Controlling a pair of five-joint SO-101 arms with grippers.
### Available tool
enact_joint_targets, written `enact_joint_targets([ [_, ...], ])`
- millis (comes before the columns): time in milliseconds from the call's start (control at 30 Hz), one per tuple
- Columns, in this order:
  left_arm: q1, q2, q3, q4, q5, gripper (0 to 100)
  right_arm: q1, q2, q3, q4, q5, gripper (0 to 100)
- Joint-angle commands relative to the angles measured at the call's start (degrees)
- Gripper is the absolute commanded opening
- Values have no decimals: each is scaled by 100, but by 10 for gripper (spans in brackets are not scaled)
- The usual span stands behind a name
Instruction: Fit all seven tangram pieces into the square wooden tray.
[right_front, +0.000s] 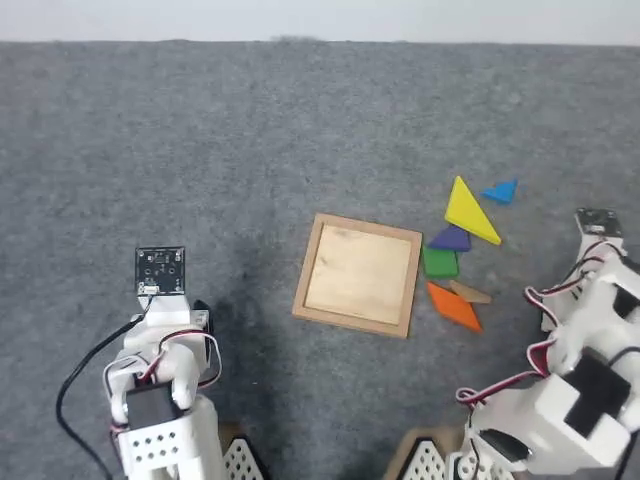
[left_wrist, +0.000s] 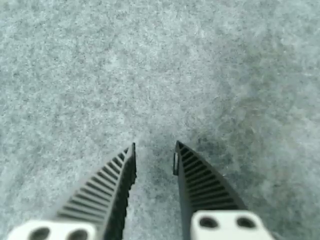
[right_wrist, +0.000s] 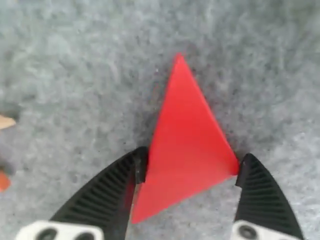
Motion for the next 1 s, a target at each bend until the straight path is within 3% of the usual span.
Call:
enact_joint_targets([
  [0, -18, 9, -48, 35, -62, 121, 180, -180, 0, -127, -62, 281],
  [267, -18, 9, -48, 35, -62, 121, 154, 734, -167, -453, -26, 271],
  [667, -18, 9, -48, 35, -62, 121, -4, 857, -220, -374, -35, 82],
  [967, -18, 9, -48, 35, -62, 121, -523, -646, -211, 435, -53, 79],
])
